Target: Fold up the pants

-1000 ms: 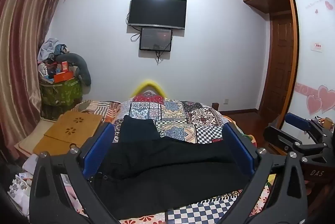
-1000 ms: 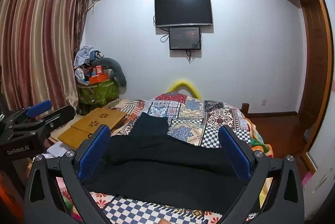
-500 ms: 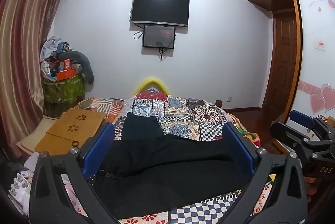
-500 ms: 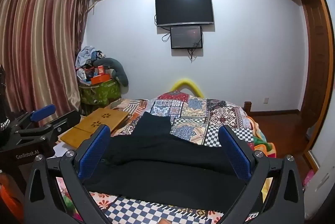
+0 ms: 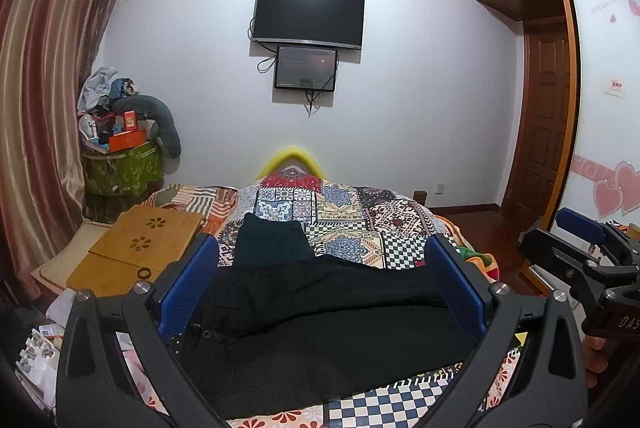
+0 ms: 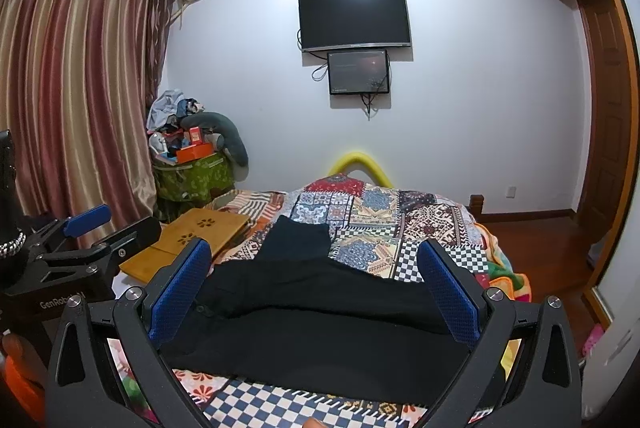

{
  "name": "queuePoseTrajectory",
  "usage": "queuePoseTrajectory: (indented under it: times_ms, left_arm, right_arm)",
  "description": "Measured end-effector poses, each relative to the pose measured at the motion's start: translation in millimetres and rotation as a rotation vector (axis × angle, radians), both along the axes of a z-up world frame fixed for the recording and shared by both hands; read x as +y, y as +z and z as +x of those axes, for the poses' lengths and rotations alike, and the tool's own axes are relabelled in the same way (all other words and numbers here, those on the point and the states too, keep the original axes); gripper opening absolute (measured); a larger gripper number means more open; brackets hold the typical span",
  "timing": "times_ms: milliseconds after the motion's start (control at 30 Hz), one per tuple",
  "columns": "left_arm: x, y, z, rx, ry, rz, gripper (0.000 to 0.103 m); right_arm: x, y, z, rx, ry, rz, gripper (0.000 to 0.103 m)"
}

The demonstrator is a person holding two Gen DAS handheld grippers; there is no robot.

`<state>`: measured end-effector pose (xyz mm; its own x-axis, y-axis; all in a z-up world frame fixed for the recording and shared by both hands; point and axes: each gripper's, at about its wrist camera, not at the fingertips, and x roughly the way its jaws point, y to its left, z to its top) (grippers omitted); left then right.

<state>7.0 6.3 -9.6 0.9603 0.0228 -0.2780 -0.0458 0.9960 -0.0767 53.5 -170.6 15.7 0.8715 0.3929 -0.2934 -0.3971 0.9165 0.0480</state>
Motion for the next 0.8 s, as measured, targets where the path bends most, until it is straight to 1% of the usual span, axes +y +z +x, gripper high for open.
queuePoseTrajectory:
  times_ms: [233, 800]
  left_arm:
    - [1.1, 0.8, -0.5, -0.001, 0.000, 0.001, 0.103]
    - [1.4, 0.2, 2.6, -0.001, -0.006, 0.006, 0.103]
  right_arm:
    - [3.8, -1.6, -0.3, 0.003, 0.000, 0.001, 0.102]
    - [-4.8, -4.2, 5.3, -0.001, -0.006, 0.006, 0.102]
